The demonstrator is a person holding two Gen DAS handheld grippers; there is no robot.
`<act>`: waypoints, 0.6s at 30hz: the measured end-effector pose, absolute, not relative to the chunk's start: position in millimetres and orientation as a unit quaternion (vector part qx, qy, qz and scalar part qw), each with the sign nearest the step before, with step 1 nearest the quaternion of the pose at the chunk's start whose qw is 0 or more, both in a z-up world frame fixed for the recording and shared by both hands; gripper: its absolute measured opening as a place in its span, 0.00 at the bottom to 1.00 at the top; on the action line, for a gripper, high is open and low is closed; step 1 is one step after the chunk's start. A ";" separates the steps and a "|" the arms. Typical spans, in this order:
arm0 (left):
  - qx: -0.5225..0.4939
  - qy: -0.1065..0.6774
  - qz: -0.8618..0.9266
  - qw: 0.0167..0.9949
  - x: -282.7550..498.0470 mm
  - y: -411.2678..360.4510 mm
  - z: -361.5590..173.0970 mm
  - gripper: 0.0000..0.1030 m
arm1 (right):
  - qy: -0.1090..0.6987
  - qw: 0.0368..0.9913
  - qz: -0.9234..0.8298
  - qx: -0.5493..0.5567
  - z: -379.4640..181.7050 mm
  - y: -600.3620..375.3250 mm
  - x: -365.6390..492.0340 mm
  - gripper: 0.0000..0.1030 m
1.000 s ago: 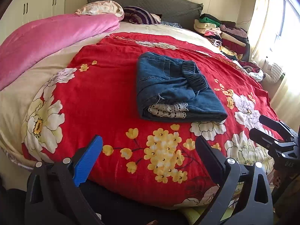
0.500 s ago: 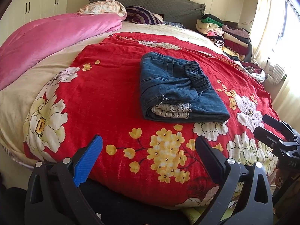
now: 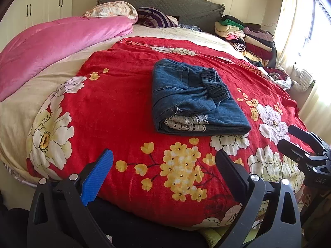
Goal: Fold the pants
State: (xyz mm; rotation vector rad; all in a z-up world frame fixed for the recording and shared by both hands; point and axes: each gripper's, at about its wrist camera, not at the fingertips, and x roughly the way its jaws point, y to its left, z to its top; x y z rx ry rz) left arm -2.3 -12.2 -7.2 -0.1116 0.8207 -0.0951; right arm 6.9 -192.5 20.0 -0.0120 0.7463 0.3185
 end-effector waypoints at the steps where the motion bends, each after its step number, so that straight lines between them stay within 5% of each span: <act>1: -0.055 0.399 -0.047 0.914 -2.3 -12.2 -7.0 0.96 | 0.363 0.919 0.155 -0.006 20.0 -192.3 6.8 0.91; 18: -0.051 0.399 -0.046 0.914 -2.6 -14.6 -6.3 0.96 | 0.361 0.920 0.154 -0.008 21.1 -193.1 6.2 0.91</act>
